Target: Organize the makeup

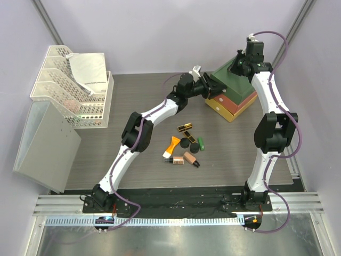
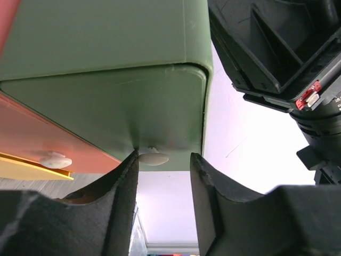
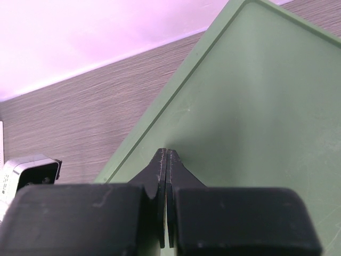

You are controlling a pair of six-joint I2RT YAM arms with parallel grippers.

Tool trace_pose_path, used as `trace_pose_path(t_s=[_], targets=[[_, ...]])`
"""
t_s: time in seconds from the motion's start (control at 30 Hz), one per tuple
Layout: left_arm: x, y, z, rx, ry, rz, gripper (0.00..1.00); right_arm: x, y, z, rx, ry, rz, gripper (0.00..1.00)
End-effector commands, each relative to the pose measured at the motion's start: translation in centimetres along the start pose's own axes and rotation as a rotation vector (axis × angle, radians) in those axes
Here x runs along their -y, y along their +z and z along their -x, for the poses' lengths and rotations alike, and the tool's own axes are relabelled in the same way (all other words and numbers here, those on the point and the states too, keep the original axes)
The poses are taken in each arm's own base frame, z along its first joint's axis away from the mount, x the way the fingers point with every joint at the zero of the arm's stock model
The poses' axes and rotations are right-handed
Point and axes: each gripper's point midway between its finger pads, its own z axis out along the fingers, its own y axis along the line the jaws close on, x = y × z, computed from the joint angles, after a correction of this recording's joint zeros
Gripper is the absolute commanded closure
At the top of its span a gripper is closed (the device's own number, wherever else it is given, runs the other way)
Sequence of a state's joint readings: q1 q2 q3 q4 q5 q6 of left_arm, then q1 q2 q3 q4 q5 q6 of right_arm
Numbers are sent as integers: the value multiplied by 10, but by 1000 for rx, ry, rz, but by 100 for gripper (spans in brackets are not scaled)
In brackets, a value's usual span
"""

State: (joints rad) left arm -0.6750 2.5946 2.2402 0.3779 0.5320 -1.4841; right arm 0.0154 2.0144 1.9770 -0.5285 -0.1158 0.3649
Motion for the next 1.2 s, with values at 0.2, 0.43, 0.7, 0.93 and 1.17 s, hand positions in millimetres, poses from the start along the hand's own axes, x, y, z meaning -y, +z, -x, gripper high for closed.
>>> trace_pose_path(t_s=[0.2,0.43,0.7,0.93,1.17], targets=[[21,7,-3,6,36,-62,71,54,17,-117,-383,1,-164,99],[20,6,0,15,34,-68,85,54,18,-119,-388,1,-164,99],[22,-2,-3,11,46,-68,100,54,19,-123,-400,1,-162,99],[18,-12,-7,-2,59,-48,100,55,19,-123,-399,-5,-166,99],[29,-24,-15,-33,92,-49,100,57,19,-126,-408,0,-167,99]])
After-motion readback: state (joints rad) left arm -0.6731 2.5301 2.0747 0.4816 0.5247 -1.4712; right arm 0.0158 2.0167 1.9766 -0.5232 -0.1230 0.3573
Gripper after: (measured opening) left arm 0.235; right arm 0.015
